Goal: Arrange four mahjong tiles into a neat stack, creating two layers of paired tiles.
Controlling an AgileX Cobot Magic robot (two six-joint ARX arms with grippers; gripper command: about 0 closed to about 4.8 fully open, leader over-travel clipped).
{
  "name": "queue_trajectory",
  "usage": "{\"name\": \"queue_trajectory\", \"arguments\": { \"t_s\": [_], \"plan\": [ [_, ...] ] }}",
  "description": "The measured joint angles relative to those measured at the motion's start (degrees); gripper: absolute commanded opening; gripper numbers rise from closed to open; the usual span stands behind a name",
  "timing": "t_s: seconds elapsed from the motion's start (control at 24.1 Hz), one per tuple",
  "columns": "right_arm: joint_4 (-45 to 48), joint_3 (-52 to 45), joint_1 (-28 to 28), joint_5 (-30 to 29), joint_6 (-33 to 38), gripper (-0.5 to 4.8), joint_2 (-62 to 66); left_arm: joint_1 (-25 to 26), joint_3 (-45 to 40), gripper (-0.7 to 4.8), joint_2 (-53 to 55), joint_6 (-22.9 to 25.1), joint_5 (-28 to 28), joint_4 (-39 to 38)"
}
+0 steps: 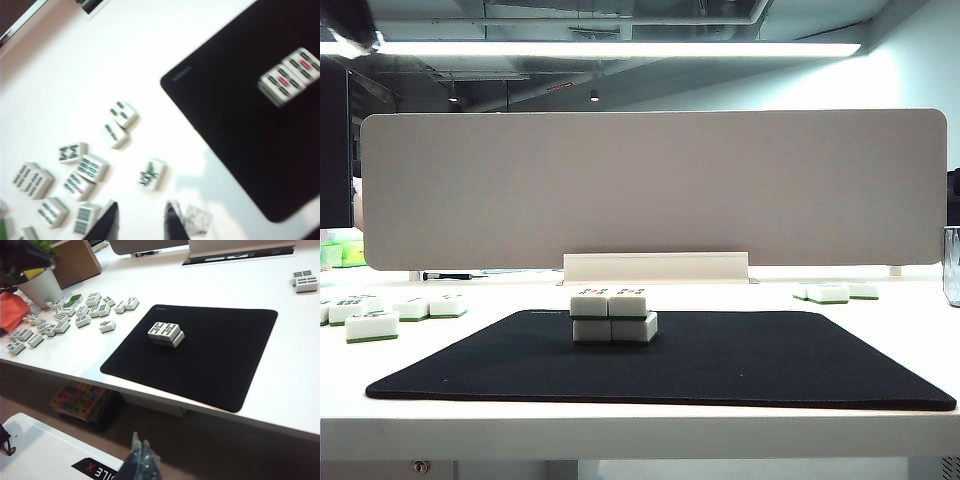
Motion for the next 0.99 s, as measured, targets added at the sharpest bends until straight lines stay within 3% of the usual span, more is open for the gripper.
{"name": "queue_trajectory", "arguments": {
  "t_s": [0.25, 0.33, 0.7, 0.75, 0.99],
  "plan": [
    [0.0, 0.0, 0.0, 0.0, 0.0, -0.01, 0.0, -0.3, -11.6, 1.11, -13.6, -1.3, 0.4, 1.9],
    [0.0, 0.0, 0.0, 0.0, 0.0, -0.01, 0.0, -0.3, -16.7, 1.11, -20.5, -5.1, 0.4, 2.2],
    [0.0, 0.0, 0.0, 0.0, 0.0, -0.01, 0.0, -0.3, -32.4, 1.11, -45.1, -12.9, -0.5, 1.6],
    [0.0, 0.0, 0.0, 0.0, 0.0, -0.01, 0.0, -0.3, -34.1, 1.11, -50.0, -15.3, -0.9, 2.7],
    [0.0, 0.0, 0.0, 0.0, 0.0, -0.01, 0.0, -0.3, -34.7, 1.16, -61.1, -18.1, 0.8, 13.3]
  ]
}}
